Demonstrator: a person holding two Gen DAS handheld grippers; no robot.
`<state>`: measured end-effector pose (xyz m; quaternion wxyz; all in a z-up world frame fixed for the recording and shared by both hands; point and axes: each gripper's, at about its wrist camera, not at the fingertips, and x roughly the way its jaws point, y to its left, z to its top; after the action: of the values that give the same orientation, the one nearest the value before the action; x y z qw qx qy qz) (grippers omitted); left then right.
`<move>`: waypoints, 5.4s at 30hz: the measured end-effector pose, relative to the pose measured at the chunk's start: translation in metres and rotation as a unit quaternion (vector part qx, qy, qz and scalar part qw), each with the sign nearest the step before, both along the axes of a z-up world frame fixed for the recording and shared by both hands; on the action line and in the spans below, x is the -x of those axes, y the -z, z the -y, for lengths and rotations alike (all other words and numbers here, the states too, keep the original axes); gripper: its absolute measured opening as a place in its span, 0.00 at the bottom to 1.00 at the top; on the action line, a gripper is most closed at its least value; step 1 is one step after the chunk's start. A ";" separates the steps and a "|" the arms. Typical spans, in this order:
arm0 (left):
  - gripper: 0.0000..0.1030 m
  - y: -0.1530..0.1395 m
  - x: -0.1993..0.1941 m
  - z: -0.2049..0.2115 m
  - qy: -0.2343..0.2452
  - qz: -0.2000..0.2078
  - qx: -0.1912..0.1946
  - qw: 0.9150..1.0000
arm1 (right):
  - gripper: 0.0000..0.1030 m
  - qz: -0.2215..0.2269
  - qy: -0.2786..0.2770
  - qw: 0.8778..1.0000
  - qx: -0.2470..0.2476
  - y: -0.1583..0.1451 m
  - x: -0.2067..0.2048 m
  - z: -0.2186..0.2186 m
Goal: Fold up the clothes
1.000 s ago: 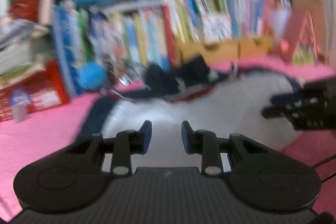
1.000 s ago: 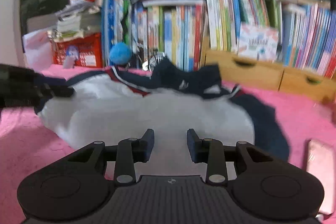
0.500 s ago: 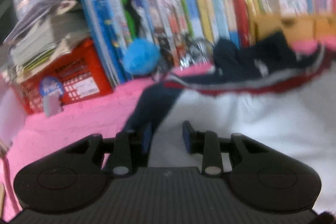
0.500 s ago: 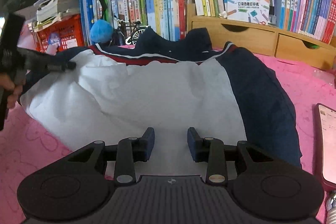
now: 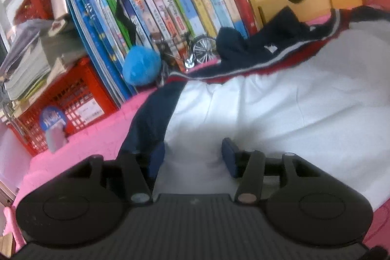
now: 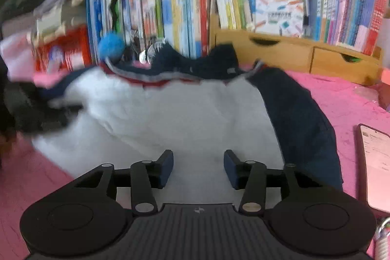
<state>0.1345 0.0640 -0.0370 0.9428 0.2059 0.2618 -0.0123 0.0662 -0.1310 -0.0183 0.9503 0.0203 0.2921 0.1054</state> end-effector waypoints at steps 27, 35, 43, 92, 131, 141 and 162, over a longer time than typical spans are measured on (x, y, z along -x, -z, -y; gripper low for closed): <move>0.84 -0.057 -0.045 -0.064 0.045 0.001 0.213 0.976 | 0.63 0.007 0.095 0.995 0.030 -0.035 -0.073 0.103; 0.17 -0.025 -0.079 -0.041 0.023 -0.044 0.203 0.978 | 0.25 -0.046 0.074 0.996 0.037 -0.006 -0.139 0.081; 0.34 -0.032 -0.117 -0.022 -0.004 -0.026 0.166 0.986 | 0.28 0.019 0.156 0.982 0.102 -0.010 -0.145 0.072; 0.83 -0.017 -0.008 -0.018 -0.029 -0.052 0.123 0.991 | 0.81 -0.037 -0.051 0.994 0.086 0.020 -0.049 -0.052; 0.91 -0.017 -0.009 -0.016 -0.045 -0.054 0.114 0.991 | 1.00 -0.045 -0.077 0.994 0.068 0.025 -0.004 0.012; 0.99 -0.023 -0.006 -0.062 -0.102 -0.011 -0.040 0.994 | 1.00 -0.046 -0.077 0.994 0.069 0.025 -0.008 0.012; 0.84 -0.014 0.102 0.046 0.211 0.033 -0.176 0.961 | 1.00 -0.035 -0.032 0.999 0.023 0.019 0.001 0.022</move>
<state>0.0327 0.0182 -0.0233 0.8760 0.4193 0.1790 -0.1574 0.0651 -0.1534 -0.0368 0.9358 -0.0072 0.3282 0.1287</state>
